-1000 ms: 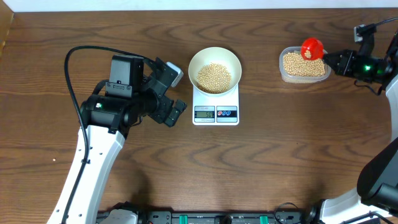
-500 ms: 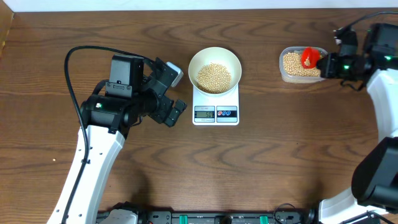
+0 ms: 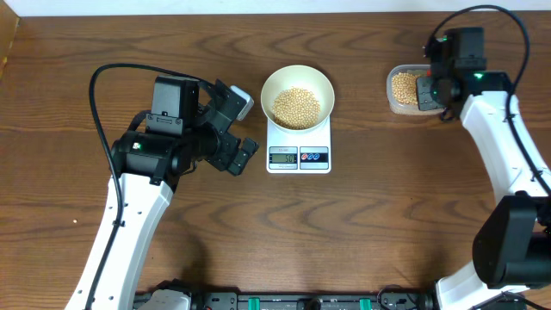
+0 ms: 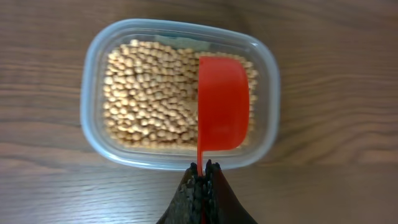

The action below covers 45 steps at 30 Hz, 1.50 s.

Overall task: Scoop item into bowl and weigh 50g on scale
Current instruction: 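Lower the scoop into the tub and release it with the right gripper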

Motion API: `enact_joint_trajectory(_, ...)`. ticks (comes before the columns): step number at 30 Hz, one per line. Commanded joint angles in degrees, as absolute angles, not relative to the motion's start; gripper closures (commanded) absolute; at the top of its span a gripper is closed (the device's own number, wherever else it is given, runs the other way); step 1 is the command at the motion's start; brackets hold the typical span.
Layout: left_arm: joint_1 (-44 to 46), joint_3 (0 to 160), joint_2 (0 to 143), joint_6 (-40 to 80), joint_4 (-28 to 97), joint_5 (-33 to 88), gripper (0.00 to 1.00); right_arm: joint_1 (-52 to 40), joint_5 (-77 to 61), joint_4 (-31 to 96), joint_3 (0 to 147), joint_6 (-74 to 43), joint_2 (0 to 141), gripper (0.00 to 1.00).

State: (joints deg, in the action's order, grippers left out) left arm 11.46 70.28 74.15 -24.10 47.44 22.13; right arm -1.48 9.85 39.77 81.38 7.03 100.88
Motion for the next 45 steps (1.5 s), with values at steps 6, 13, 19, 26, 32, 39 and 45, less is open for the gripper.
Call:
enact_joint_trajectory(6, 11.6, 71.11, 74.11, -24.84, 47.53, 21.82, 0.04, -8.56, 31.83, 39.62, 82.5, 11.2, 101.25, 0.99)
enact_joint_trajectory(13, 11.6, 71.11, 74.11, -24.84, 47.53, 21.82, 0.04, -11.79, 37.3, 39.44, 82.5, 12.91, 101.25, 0.99)
enact_joint_trajectory(19, 11.6, 71.11, 74.11, -24.84, 47.53, 21.82, 0.04, -11.77, 33.71, 39.55, 82.5, 11.6, 101.25, 0.99)
enact_joint_trajectory(26, 11.6, 71.11, 74.11, -24.84, 47.53, 21.82, 0.04, -11.66, 23.57, 39.53, 82.5, 7.01, 101.25, 0.99)
enact_joint_trajectory(32, 11.6, 71.11, 74.11, -24.84, 47.53, 21.82, 0.04, -10.9, 16.43, 38.85, 82.52, -2.52, 100.25, 0.99)
enact_joint_trajectory(39, 11.6, 71.11, 74.11, -24.84, 47.53, 21.82, 0.04, -5.3, -2.63, 39.7, 82.48, -24.01, 98.04, 0.98)
enact_joint_trajectory(45, 11.6, 71.11, 74.11, -24.84, 47.53, 21.82, 0.04, -0.45, -6.35, 39.42, 80.03, -46.35, 98.17, 0.99)
